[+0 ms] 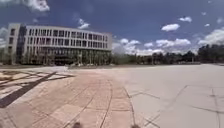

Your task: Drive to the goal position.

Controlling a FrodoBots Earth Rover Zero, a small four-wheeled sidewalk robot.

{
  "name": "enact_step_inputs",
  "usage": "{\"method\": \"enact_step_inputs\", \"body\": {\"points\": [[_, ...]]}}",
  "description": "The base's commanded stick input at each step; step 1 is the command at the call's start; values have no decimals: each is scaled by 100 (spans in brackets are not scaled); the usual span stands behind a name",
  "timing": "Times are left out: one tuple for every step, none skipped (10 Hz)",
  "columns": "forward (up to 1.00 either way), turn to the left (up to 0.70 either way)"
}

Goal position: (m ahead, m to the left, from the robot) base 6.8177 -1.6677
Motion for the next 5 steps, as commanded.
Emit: {"method": "enact_step_inputs", "body": {"points": [[70,0],[70,0],[70,0],[70,0],[70,0]]}}
